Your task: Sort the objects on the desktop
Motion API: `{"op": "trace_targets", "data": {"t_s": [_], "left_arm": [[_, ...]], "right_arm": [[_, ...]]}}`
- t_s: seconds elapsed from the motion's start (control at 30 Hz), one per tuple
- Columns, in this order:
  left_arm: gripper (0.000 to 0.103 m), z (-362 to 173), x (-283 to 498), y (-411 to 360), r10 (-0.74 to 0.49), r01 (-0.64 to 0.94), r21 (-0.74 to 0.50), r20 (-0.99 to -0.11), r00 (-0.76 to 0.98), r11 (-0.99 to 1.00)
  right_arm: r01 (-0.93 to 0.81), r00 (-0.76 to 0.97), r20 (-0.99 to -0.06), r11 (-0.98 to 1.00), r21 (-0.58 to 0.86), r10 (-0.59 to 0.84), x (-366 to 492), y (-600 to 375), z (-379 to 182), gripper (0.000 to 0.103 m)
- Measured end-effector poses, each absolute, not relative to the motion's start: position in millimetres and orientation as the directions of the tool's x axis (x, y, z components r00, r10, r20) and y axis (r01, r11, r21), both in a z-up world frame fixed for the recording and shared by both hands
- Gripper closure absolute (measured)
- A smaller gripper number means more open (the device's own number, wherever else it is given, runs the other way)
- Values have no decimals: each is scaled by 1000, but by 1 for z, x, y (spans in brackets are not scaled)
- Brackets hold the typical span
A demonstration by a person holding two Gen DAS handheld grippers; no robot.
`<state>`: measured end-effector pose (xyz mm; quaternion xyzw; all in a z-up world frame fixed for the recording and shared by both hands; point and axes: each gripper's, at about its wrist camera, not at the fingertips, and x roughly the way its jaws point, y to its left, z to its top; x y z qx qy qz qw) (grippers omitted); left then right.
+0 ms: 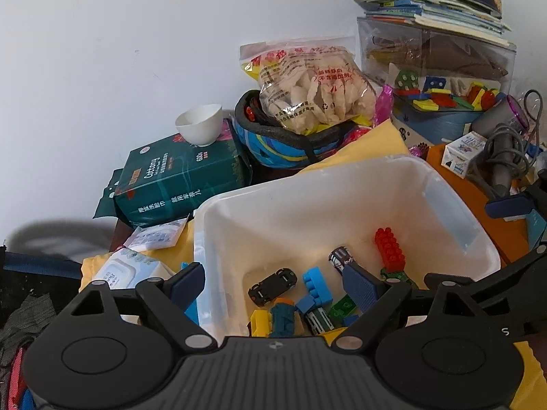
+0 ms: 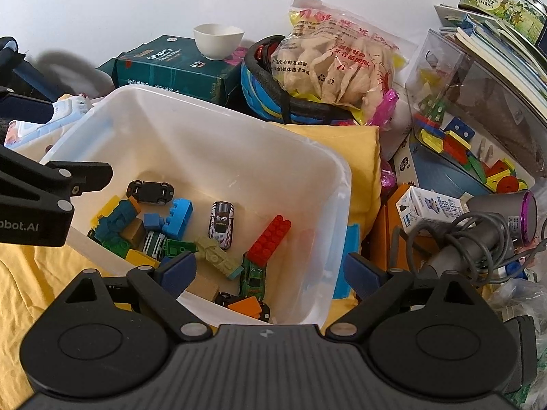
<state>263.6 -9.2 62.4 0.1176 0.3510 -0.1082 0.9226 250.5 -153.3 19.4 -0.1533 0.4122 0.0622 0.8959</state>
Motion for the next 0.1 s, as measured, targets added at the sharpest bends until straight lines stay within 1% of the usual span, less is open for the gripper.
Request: {"op": "trace_targets", "data": {"t_s": [0.1], "left_arm": [[13,62,260,-8,-97,252,147,-654,751,956]], "right_arm": [[-239,649,-760,945,-224,-16,250,-152,18,8]]}}
